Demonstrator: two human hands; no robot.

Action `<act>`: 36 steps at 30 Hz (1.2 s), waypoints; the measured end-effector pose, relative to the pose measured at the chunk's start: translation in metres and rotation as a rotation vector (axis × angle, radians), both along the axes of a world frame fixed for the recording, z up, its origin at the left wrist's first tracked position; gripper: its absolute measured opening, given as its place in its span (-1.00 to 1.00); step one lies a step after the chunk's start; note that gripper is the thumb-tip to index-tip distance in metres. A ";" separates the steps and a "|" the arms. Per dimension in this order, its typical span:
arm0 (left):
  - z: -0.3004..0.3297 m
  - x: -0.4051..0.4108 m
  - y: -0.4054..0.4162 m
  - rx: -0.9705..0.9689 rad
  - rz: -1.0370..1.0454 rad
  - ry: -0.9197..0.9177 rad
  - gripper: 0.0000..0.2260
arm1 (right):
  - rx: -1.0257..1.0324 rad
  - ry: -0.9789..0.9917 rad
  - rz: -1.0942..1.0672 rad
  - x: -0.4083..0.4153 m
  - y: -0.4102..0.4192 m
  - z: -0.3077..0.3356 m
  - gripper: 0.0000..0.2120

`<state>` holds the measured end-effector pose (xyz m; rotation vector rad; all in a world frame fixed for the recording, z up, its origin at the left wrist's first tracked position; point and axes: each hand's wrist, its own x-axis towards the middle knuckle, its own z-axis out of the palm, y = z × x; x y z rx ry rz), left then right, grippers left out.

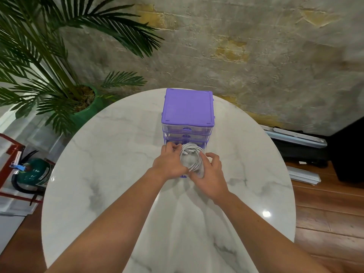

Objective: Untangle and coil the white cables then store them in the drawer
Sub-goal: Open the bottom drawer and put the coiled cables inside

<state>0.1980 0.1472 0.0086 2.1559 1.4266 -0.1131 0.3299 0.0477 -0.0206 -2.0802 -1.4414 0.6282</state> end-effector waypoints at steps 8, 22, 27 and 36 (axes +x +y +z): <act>0.009 -0.013 0.011 0.138 0.230 -0.285 -0.66 | 0.099 -0.002 0.086 -0.001 -0.013 -0.014 -0.36; 0.043 0.011 0.053 -0.170 0.644 -0.860 -0.69 | 0.175 0.120 0.020 0.003 -0.002 -0.012 -0.54; 0.046 0.007 0.052 -0.155 0.620 -0.854 -0.72 | 0.201 0.154 -0.040 0.006 0.013 -0.009 -0.51; 0.042 0.004 0.055 -0.143 0.583 -0.851 -0.61 | 0.085 0.285 -0.287 0.012 0.041 -0.005 -0.15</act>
